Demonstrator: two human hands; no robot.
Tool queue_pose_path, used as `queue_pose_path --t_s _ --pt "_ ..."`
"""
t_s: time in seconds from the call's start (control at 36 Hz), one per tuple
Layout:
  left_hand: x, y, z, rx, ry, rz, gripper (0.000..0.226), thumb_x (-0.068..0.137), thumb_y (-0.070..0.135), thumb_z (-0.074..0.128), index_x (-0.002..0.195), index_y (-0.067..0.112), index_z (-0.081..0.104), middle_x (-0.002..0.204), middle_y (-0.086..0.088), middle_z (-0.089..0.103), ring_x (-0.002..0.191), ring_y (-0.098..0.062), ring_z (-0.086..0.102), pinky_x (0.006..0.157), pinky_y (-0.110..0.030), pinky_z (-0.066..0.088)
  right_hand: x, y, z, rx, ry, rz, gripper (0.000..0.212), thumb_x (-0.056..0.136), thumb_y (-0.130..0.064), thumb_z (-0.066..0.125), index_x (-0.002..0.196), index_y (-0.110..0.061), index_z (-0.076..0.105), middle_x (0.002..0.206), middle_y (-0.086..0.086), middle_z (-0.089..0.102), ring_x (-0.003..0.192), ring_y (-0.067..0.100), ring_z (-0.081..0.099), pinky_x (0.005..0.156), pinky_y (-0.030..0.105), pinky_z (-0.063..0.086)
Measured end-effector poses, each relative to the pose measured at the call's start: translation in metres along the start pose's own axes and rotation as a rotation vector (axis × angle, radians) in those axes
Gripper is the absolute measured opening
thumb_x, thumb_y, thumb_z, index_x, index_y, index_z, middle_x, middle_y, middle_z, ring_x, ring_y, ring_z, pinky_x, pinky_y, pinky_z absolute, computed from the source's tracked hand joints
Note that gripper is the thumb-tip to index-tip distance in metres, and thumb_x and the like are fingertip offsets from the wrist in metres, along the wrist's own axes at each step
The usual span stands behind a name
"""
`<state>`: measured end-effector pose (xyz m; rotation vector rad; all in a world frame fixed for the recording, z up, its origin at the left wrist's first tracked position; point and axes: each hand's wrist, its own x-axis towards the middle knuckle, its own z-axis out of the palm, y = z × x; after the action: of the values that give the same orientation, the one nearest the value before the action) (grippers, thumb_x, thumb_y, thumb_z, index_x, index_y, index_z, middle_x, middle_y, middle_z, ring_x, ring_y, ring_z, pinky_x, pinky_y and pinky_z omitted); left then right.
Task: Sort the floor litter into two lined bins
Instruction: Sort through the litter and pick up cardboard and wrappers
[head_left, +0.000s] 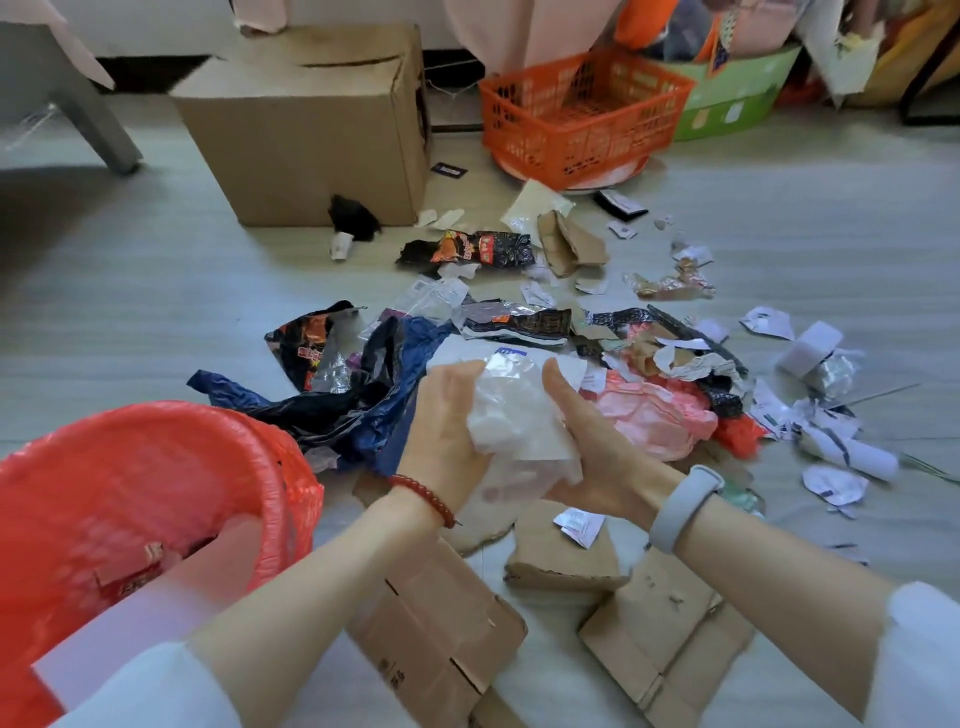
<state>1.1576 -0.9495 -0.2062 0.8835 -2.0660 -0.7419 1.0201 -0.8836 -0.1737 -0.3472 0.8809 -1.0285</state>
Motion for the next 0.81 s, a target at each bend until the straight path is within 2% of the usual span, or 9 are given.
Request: queue_pose_path --t_s 0.08,0.19,0.28,0.33,0.47,0.58,0.69,0.75,0.81 --pt "-0.008 -0.007 -0.002 0.032 -0.093 -0.013 0.063 0.072 0.039 0.059 0.126 0.022 0.031 0.119 0.003 0.034 0.11 -0.019 0.036 0.096 -0.04 0.038 0.007 0.004 0.008 0.006 0.015 -0.013 0.049 0.075 -0.058 0.05 0.098 -0.018 0.066 0.08 0.001 0.07 0.071 0.016 0.067 0.069 0.031 0.053" --pt "-0.015 -0.004 -0.015 0.036 -0.311 -0.09 0.087 0.069 0.062 0.046 0.141 0.027 0.012 0.14 0.007 0.022 0.132 -0.014 0.018 0.112 -0.033 0.019 0.015 0.002 0.01 -0.023 0.113 -0.076 0.054 0.076 -0.033 0.067 0.124 -0.015 0.051 0.092 0.006 0.065 0.071 0.018 0.066 0.056 0.026 0.054" --pt "-0.003 0.002 -0.043 0.183 -0.498 -0.037 0.091 0.067 0.07 0.041 0.138 0.041 -0.008 0.151 0.006 0.008 0.139 -0.012 0.004 0.116 -0.038 0.014 0.019 -0.01 0.015 -0.158 0.257 -0.235 0.029 0.086 -0.007 0.057 0.112 -0.017 0.055 0.094 0.007 0.062 0.074 0.019 0.062 0.054 0.024 0.052" --pt "0.008 0.0 -0.07 0.333 -0.536 0.012 0.09 0.065 0.072 0.04 0.135 0.046 -0.009 0.154 0.006 0.002 0.141 -0.012 -0.001 0.117 -0.043 0.012 0.022 -0.02 0.024 -0.29 0.313 -0.341 0.032 0.084 0.005 0.051 0.104 -0.019 0.057 0.088 0.005 0.062 0.073 0.019 0.06 0.055 0.024 0.05" --pt "0.01 -0.009 -0.164 0.373 -0.323 -0.059 0.077 0.065 0.064 0.046 0.136 0.047 0.02 0.152 0.003 0.014 0.139 -0.018 0.013 0.11 -0.04 0.019 0.04 -0.038 0.072 -0.517 0.318 -0.584 0.033 0.084 0.004 0.055 0.092 -0.027 0.058 0.084 -0.001 0.063 0.075 0.016 0.062 0.066 0.03 0.051" --pt "-0.017 -0.051 -0.243 0.483 -0.012 -0.281 0.062 0.074 0.05 0.046 0.125 0.017 0.056 0.132 -0.015 0.048 0.122 -0.034 0.043 0.103 -0.041 0.031 0.055 -0.029 0.126 -0.624 0.163 -0.711 0.028 0.084 -0.01 0.062 0.095 -0.035 0.057 0.092 -0.003 0.063 0.079 0.006 0.063 0.067 0.023 0.054" --pt "-0.06 -0.099 -0.299 0.647 0.059 -0.601 0.039 0.088 0.019 0.06 0.125 0.009 0.056 0.128 -0.02 0.051 0.119 -0.039 0.046 0.102 -0.045 0.034 0.071 0.002 0.175 -0.925 -0.031 -0.759 0.029 0.074 -0.035 0.06 0.099 -0.047 0.051 0.106 -0.014 0.055 0.097 -0.003 0.053 0.081 0.011 0.044" --pt "-0.08 -0.116 -0.313 0.66 0.001 -0.696 0.045 0.088 0.015 0.058 0.132 0.013 0.049 0.129 -0.02 0.049 0.117 -0.041 0.048 0.101 -0.045 0.037 0.082 0.025 0.194 -1.084 -0.184 -0.758 0.03 0.079 -0.029 0.059 0.103 -0.043 0.05 0.11 -0.011 0.05 0.105 -0.005 0.045 0.09 0.006 0.034" --pt "-0.094 -0.126 -0.318 0.632 -0.085 -0.732 0.05 0.09 0.014 0.055 0.137 0.018 0.042 0.131 -0.017 0.051 0.118 -0.037 0.05 0.101 -0.043 0.04 0.098 0.052 0.207 -1.302 -0.326 -0.749 0.033 0.082 -0.019 0.059 0.113 -0.029 0.054 0.117 0.0 0.045 0.113 0.004 0.042 0.098 0.013 0.033"
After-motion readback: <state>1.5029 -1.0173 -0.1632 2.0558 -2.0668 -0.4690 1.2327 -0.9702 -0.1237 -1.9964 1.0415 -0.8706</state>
